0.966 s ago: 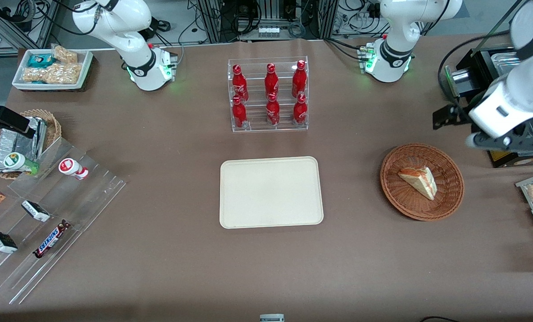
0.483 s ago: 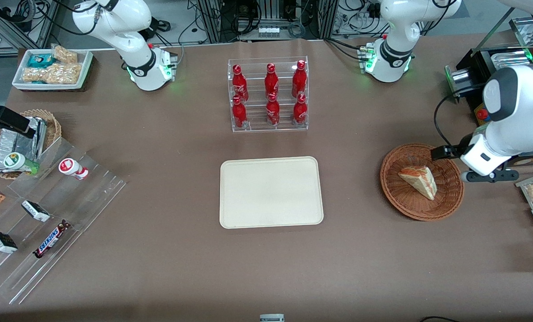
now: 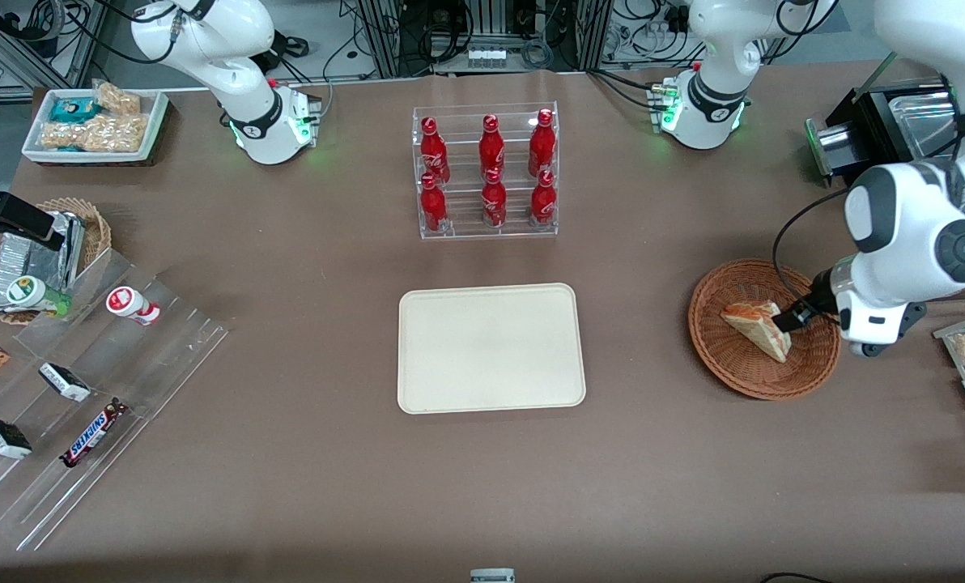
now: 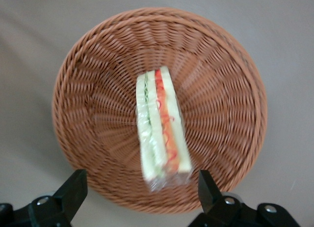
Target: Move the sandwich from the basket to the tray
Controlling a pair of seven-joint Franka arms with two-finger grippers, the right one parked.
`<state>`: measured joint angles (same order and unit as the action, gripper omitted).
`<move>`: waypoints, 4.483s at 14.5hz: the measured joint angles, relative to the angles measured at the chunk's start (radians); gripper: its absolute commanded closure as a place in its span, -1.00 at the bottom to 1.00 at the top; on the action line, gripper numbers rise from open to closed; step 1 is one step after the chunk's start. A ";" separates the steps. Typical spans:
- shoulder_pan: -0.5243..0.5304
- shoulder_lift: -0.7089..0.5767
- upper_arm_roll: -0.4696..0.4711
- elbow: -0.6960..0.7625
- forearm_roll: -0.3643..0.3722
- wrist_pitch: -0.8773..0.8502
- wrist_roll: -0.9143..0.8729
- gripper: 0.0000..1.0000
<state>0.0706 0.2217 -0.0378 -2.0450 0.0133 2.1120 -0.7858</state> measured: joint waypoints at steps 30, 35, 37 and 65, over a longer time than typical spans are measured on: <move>-0.629 0.359 -0.107 0.469 -0.037 0.065 -0.147 0.88; -0.710 0.473 -0.107 0.516 -0.027 0.178 -0.122 0.80; -0.724 0.493 -0.107 0.520 -0.001 0.178 -0.122 0.19; -0.292 0.090 -0.035 0.517 0.000 -0.358 0.254 -1.00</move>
<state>-0.2217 0.3119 -0.0725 -1.5283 0.0133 1.7539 -0.5318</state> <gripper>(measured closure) 0.000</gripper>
